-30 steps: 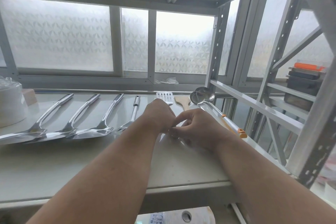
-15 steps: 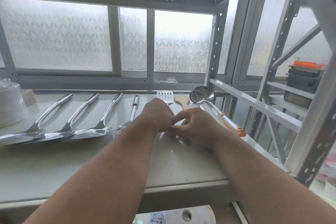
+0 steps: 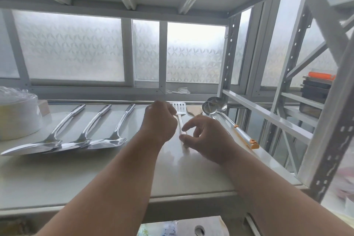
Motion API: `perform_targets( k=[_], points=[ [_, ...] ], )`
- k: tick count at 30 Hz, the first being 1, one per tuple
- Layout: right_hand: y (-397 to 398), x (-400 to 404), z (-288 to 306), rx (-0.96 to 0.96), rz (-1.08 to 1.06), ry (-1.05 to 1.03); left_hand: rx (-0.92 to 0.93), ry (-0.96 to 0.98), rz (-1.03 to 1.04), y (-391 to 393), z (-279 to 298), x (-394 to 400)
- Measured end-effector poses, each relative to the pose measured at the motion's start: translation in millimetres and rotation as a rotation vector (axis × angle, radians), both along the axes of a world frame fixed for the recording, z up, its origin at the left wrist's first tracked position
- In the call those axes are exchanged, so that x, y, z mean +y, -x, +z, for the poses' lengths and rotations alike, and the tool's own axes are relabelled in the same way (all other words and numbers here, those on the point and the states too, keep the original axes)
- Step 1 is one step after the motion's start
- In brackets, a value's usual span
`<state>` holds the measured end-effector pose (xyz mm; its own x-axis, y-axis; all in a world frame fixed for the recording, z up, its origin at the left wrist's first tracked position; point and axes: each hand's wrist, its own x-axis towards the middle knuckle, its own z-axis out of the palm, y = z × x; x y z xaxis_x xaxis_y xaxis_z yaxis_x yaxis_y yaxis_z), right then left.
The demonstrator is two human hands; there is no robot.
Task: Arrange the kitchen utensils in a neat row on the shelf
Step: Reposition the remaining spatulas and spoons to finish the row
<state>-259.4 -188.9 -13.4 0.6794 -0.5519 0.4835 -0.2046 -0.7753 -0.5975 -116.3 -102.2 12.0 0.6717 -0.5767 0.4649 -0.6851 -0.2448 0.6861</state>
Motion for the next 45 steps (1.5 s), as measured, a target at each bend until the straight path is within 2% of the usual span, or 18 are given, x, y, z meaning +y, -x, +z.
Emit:
perform_targets(
  k=[2, 4, 7, 10, 14, 18, 22, 24, 29, 30, 33, 35, 45],
  points=[
    [-1.3, 5.7, -1.6, -0.076, 0.034, 0.149, -0.071, 0.045, 0.005, -11.0, 2.1, 22.4],
    [-6.2, 12.6, -3.6, -0.069, 0.093, 0.260, -0.177, 0.048, 0.023, -24.3, 1.8, 50.2],
    [-17.2, 30.7, -2.5, 0.116, 0.143, 0.362, -0.267, -0.042, -0.015, -43.9, -6.1, 87.5],
    [-35.3, 50.0, 3.4, 0.290, 0.131, 0.426, -0.255, -0.164, -0.078, -57.0, -17.5, 111.1],
    [-62.1, 63.1, 5.0, 0.346, 0.099, 0.446, -0.286, -0.304, -0.123, -56.6, -21.9, 125.5],
    [-76.9, 66.0, -2.7, 0.320, 0.055, 0.581, -0.412, -0.333, -0.198, -50.1, -15.8, 125.7],
    [-71.9, 62.9, -3.2, 0.101, -0.036, 0.654, -0.564, -0.290, -0.166, -57.6, -23.2, 125.5],
    [-64.9, 64.0, -0.7, 0.032, -0.033, 0.659, -0.563, -0.185, -0.157, -60.4, -26.4, 125.4],
    [-39.4, 76.7, 27.7, -0.143, -0.062, 0.568, -0.374, 0.168, -0.137, -48.5, -10.8, 133.4],
    [-33.7, 79.2, 35.0, -0.146, -0.079, 0.542, -0.278, 0.218, -0.129, -45.7, -5.8, 136.2],
    [-18.7, 83.8, 51.5, -0.072, -0.117, 0.477, 0.227, 0.460, -0.161, -38.5, 16.9, 148.7],
    [-10.4, 84.1, 55.8, 0.000, -0.148, 0.469, 0.481, 0.628, -0.205, -35.6, 28.6, 157.3],
    [16.1, 70.9, 60.8, 0.066, -0.353, 0.553, 1.027, 0.879, -0.278, -46.6, 59.0, 191.3]
  ],
)
